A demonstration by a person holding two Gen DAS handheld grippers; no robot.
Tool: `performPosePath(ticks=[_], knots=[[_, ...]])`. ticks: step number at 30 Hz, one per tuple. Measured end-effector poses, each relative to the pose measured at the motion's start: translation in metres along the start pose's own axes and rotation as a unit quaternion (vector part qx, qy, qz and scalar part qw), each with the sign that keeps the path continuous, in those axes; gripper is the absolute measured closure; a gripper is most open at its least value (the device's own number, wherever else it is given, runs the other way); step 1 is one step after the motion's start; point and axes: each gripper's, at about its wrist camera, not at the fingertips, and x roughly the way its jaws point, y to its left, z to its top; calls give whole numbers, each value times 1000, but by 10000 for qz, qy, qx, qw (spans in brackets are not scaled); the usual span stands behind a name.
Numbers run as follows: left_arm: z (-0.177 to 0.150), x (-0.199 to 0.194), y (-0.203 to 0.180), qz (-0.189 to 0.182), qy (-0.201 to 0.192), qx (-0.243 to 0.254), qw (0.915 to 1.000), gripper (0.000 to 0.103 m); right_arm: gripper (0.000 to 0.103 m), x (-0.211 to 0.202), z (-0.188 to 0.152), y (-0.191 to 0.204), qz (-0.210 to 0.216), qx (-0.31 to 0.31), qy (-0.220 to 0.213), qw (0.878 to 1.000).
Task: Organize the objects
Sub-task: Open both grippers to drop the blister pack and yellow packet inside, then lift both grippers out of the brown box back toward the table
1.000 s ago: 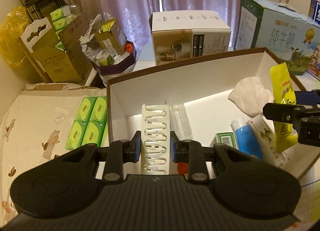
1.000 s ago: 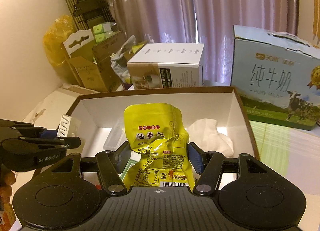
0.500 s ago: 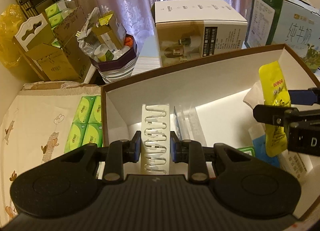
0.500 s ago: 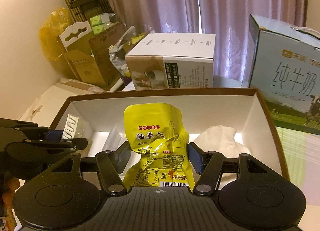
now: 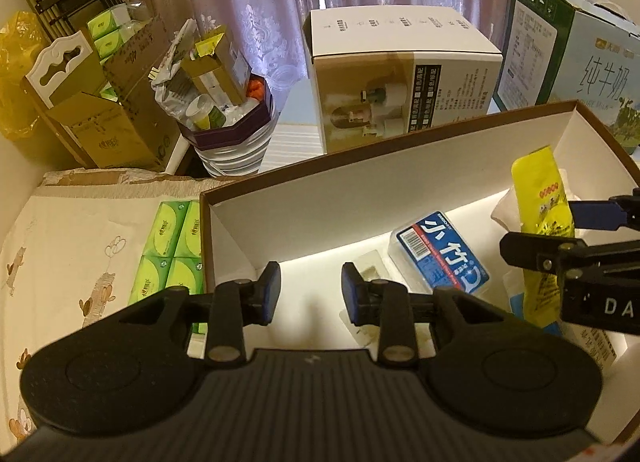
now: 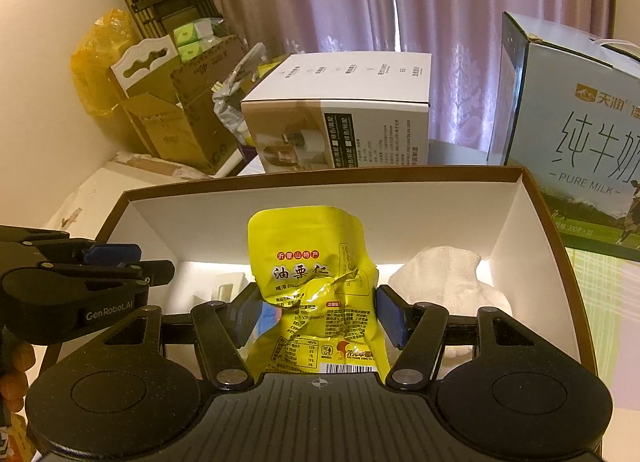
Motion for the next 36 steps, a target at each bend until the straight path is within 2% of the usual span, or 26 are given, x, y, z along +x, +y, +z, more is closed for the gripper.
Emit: performPosePath(ticks=[6,10,14,27,36], knots=[[0,-2,-2,-40,-10,6,10000,69,43,1,2,-3,-25,83,-14,10000],[-2,-4,-3,-80,-13,0,10000,64,37,-1,6,-5,-188,157,-205,9995],[-2,-5,-4,-60,11,-19,10000,47,34,-3,11,-8,-369,154,-278,9988],[-6,-29,-9,-111,-143,-18,9998,21,32,-31,4,-22,-271,445,-442,9977],[-14,-62,-12,-283,-329,-105,9990,18,32,-69,-17,-30,-3,783,-520,9956]])
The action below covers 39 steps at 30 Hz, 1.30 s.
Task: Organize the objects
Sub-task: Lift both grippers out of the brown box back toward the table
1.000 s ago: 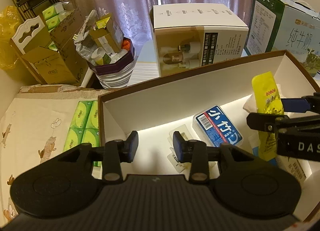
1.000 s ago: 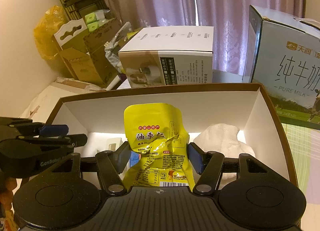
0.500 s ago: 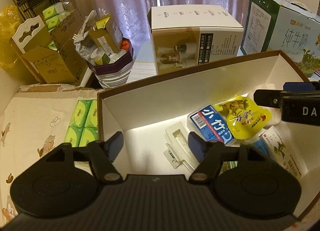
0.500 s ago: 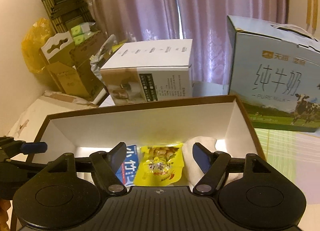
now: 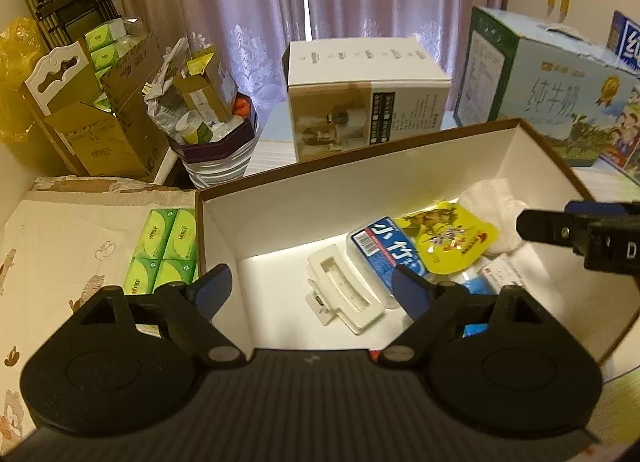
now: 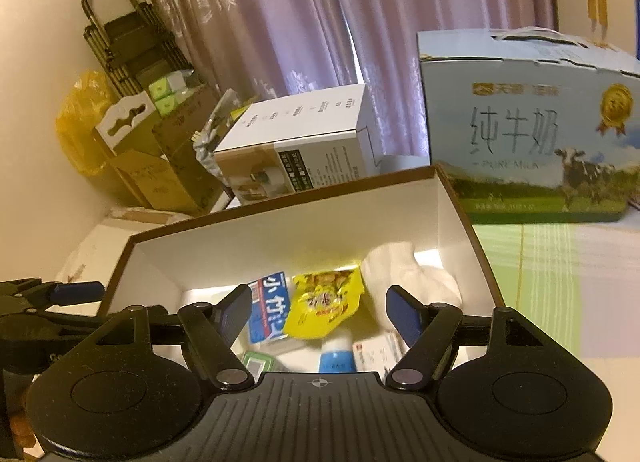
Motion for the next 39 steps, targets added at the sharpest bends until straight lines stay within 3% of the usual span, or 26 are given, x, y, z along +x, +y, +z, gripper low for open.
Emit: performPosePath(ticks=[19,39], knots=[[-42,-86,-13,-377,-286,-318,9984,15,32,-87,-45,13,212,-41,-183,9996],[-110,-115,-18,-449,111,-626,9970,15,32,-123,-107,15,285,204,255,9991]])
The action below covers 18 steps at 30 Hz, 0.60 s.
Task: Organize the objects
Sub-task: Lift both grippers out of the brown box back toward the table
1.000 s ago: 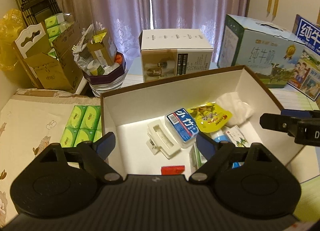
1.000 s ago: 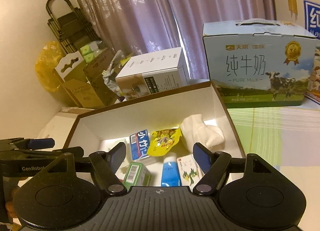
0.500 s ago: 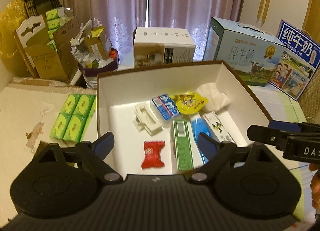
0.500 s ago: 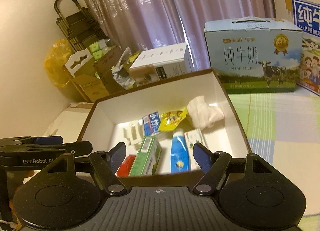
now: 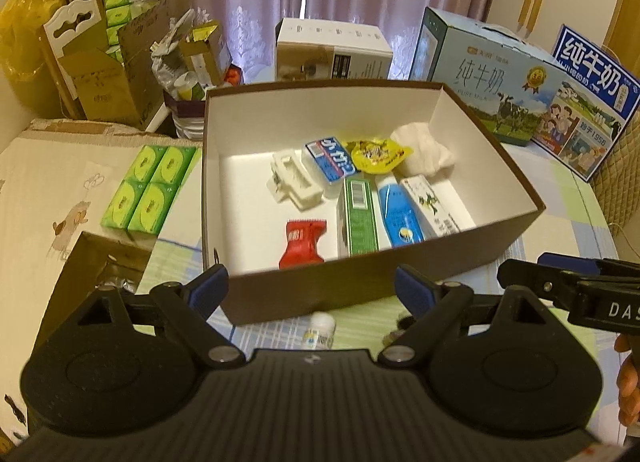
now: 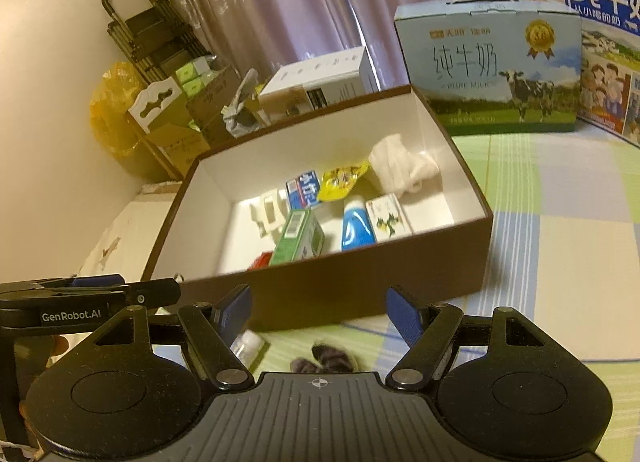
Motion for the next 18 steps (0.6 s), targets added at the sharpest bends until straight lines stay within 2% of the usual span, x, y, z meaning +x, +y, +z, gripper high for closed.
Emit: performPosePath(ticks=[11,18], knots=[[-39,10,-6,25,465,118,9988,15,32,6,-34,-4,-77,11,437,9990],[-52,19,-6,73,638,119,9979,15,32,14,-50,-3,-53,-10,709,9975]])
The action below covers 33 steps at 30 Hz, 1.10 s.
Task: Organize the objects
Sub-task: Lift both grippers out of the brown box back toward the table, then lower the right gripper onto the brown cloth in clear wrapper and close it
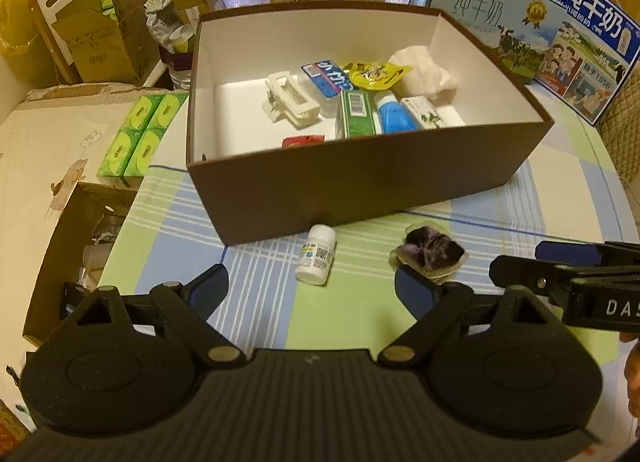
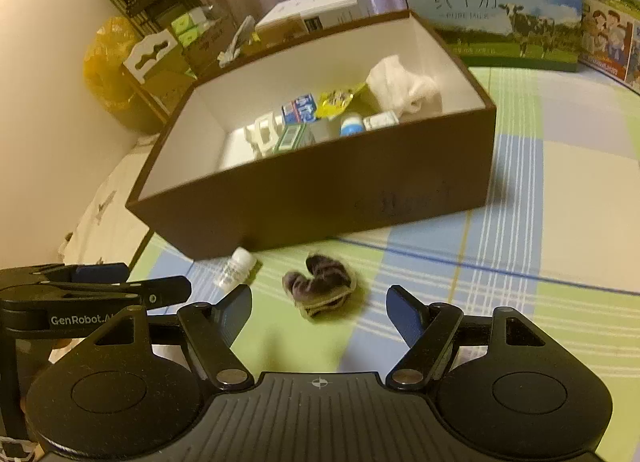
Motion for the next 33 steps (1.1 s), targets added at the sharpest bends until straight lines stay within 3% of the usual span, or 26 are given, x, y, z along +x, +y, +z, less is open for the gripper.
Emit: performPosePath(ticks=[18,33], knots=[[-14,24,1,69,305,7,9995,15,32,23,-15,2,-99,-114,369,9992],[-19,49,7,117,441,-3,9990,15,32,50,-15,8,-190,-453,411,9979]])
